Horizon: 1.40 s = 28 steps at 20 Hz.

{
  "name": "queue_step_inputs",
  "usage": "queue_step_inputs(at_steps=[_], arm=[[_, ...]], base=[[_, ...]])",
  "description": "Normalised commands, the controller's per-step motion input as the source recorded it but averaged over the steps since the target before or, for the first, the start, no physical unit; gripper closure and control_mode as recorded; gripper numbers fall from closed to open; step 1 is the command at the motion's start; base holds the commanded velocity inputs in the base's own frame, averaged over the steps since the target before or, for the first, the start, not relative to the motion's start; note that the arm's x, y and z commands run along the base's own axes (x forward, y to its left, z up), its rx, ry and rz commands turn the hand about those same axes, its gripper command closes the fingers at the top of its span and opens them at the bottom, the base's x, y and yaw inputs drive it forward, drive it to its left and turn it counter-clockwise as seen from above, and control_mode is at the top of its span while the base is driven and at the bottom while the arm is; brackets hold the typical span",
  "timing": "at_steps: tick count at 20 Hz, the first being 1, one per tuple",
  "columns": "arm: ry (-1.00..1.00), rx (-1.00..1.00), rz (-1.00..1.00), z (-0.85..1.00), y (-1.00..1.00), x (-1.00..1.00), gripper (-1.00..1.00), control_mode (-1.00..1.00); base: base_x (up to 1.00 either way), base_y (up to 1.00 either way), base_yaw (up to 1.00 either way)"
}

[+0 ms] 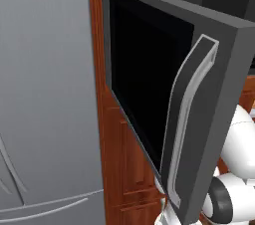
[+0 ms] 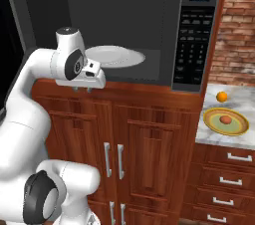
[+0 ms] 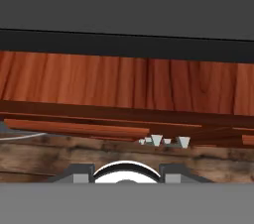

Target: Pick the egg from the counter and place it in the microwave.

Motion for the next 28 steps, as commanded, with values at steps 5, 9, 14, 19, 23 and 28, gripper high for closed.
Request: queue_step_inputs(at_steps=[5,9,14,19,23,28], arm=[[0.00,0.00,0.00,0.00,0.00,0.00,-1.00,1.00],[0.00,0.00,0.00,0.00,0.00,0.00,-1.00,1.00],[0.00,0.00,0.00,0.00,0.00,0.00,-1.00,1.00],[0.00,0.00,0.00,0.00,0.00,0.00,-1.00,1.00],[0.03,0.00,0.00,-0.31,-0.56,0.25,-1.00,-1.00],[0.06,0.00,0.00,-0.65,-0.92,0.91,-1.00,-1.00]], base=[[-0.04,-0.63,0.00],[0.00,-1.00,0.00],[0.00,-0.96,0.00],[0.01,-0.79,0.00],[0.01,-0.03,0.00],[0.00,0.00,0.00]])
